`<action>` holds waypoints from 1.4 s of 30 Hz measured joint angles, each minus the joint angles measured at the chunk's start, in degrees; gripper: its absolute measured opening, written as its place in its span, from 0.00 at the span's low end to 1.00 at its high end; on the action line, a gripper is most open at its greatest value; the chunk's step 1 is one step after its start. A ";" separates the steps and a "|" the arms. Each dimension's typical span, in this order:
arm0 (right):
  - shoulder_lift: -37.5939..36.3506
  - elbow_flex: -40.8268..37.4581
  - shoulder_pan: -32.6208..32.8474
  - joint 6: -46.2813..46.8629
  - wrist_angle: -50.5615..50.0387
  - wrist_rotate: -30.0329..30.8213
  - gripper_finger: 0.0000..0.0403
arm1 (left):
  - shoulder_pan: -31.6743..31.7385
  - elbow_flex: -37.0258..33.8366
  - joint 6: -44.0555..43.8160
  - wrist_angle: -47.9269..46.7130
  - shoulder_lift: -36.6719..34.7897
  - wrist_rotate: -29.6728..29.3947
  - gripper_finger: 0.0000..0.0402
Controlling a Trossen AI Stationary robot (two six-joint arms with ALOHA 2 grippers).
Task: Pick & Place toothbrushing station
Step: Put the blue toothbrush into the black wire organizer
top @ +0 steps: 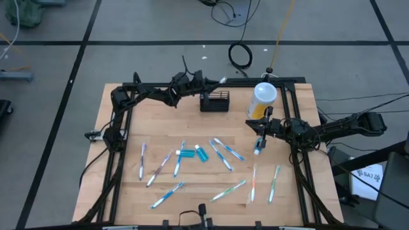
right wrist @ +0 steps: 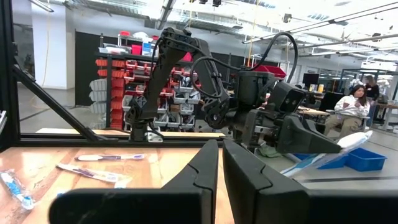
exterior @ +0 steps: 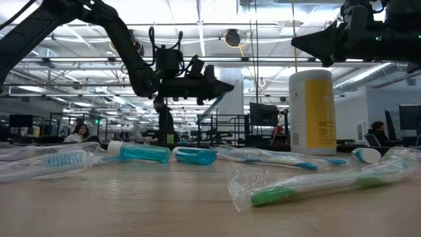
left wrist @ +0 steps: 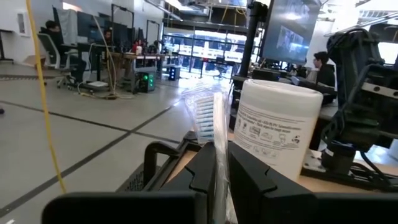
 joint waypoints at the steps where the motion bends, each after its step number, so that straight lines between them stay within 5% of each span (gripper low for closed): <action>1: 0.00 0.00 0.01 0.00 0.00 0.00 0.05 | 0.00 0.00 0.00 -0.02 0.00 0.00 0.10; 12: -0.01 0.00 0.01 -0.01 0.00 0.00 0.05 | 0.02 0.00 0.07 -0.22 0.00 -0.39 0.37; 18: -0.02 0.00 0.01 0.00 0.00 0.00 0.05 | 0.15 0.00 0.30 -3.60 -2.58 -0.90 0.42; 21: -0.02 0.00 0.00 -0.02 -0.02 0.00 0.05 | 0.15 0.62 4.37 -13.71 -6.41 -1.05 0.42; 25: -0.02 0.00 -0.02 -0.47 0.00 0.00 0.05 | -0.01 6.93 11.58 -39.81 -11.31 -3.28 0.42; 30: -0.02 0.00 -0.02 -2.06 0.02 0.03 0.05 | -1.95 19.18 21.75 -71.80 -11.12 -14.59 0.42; 42: -0.01 0.02 -0.02 0.39 -1.78 0.02 0.05 | -4.35 22.45 22.90 -97.10 -16.29 -27.00 0.42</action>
